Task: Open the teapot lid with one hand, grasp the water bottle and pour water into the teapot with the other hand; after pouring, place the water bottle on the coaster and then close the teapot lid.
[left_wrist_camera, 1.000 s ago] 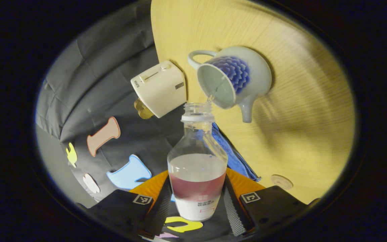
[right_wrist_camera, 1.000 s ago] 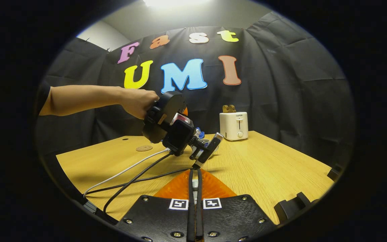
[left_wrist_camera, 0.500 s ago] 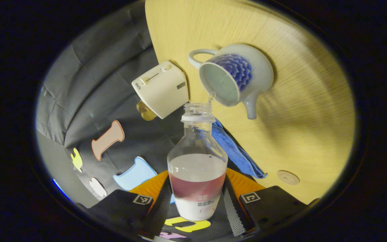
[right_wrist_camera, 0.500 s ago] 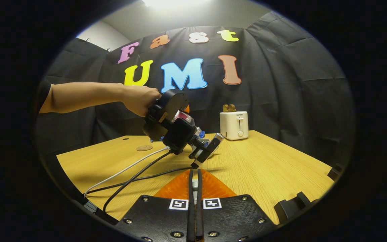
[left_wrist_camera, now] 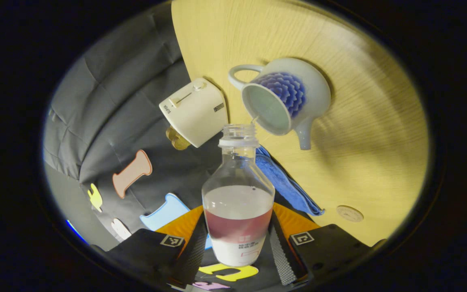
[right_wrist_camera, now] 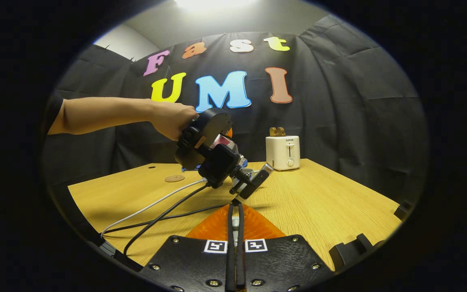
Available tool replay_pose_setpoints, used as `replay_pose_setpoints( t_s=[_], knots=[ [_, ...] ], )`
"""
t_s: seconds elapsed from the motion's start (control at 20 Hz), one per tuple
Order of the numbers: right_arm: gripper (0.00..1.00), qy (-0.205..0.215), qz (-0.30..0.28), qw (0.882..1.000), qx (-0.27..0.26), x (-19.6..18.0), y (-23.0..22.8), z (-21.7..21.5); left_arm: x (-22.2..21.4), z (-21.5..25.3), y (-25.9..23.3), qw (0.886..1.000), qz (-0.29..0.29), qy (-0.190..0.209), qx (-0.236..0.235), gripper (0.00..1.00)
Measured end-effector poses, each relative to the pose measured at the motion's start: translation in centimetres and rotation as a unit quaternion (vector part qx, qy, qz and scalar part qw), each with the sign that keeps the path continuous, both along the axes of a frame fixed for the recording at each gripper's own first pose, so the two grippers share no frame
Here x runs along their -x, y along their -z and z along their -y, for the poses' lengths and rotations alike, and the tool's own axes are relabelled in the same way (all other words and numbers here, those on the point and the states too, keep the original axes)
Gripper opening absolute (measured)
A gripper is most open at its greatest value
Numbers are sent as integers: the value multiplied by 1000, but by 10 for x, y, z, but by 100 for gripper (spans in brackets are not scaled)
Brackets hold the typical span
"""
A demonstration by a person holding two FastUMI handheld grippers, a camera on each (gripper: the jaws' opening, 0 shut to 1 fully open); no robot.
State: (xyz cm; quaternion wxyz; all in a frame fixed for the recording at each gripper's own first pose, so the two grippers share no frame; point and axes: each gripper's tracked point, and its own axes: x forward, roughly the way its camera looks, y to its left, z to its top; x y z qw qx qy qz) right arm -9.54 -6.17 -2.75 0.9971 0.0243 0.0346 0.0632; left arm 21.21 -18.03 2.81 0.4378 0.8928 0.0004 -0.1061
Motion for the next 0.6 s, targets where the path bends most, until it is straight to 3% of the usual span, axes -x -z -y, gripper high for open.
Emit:
replay_pose_setpoints(
  t_s=[0.35,0.6],
  knots=[
    [2,-1,-2,1000,-2,-1,0,-1,-2,0,7,1000,-10,1,12,87],
    [1,0,-7,1000,-6,-2,2,-1,-4,-11,18,997,-28,-7,66,87]
  ],
)
